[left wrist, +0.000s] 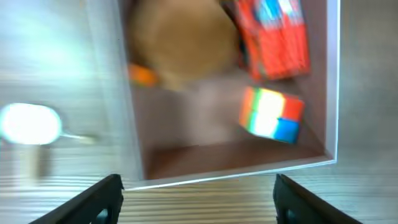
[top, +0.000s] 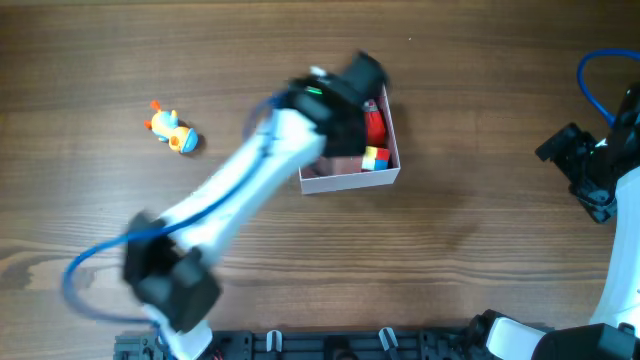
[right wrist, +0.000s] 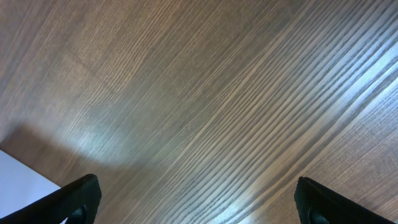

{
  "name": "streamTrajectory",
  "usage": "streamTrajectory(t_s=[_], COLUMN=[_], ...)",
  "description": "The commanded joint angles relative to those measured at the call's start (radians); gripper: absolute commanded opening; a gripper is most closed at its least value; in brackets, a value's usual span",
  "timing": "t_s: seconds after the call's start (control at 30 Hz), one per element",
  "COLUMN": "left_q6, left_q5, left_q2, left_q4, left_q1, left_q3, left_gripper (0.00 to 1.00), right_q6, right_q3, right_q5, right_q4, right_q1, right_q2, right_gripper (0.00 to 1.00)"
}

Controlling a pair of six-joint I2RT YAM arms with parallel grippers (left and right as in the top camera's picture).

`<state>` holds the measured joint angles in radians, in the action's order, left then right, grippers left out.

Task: Pack container
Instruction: 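Move the left gripper to the rubber duck and grasp it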

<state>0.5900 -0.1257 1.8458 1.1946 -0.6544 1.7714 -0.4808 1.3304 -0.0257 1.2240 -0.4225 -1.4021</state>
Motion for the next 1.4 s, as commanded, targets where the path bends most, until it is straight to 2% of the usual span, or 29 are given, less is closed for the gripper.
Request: streamTrajectory(t_s=[0.0, 0.1, 0.23, 0.37, 0.5, 0.67, 0.9, 1.07, 1.37], left_q6=[-0.177, -0.336, -0.542, -0.542, -0.561, -0.561, -0.586, -0.587, -0.586], left_q5=[-0.083, -0.064, 0.056, 0.14, 0.11, 0.027, 0.005, -0.078, -0.074], left_q2=[-0.127, -0.122, -0.068, 0.012, 0.101, 0.208, 0.334, 0.362, 0.451], left_q4=[0.085, 0.167, 0.167, 0.142, 0.116, 0.049, 0.011, -0.03, -0.043], left_q1=[0.202, 0.417, 0.623, 0.746, 0.75, 0.716, 0.702, 0.702, 0.681], left_q3=[0.028, 0.028, 0.028, 0.028, 0.028, 0.028, 0.028, 0.028, 0.026], left_gripper=[0.81, 0.82, 0.8, 0.75, 0.7, 0.7, 0.66, 0.65, 0.6], right_q6=[0.01, 0.01, 0.01, 0.01, 0.009, 0.01, 0.01, 0.01, 0.011], right_q3=[-0.004, -0.004, -0.004, -0.004, -0.004, -0.004, -0.004, -0.004, -0.004], right_q5=[0.006, 0.006, 0.006, 0.005, 0.005, 0.005, 0.005, 0.005, 0.005], right_q4=[0.001, 0.001, 0.0, 0.0, 0.0, 0.0, -0.004, -0.004, -0.005], right_q1=[-0.002, -0.002, -0.002, -0.002, -0.002, -0.002, -0.002, -0.002, -0.002], right_q2=[0.002, 0.001, 0.002, 0.002, 0.001, 0.001, 0.001, 0.002, 0.001], right_gripper=[1.0, 1.0, 1.0, 1.0, 1.0, 1.0, 1.0, 1.0, 1.0])
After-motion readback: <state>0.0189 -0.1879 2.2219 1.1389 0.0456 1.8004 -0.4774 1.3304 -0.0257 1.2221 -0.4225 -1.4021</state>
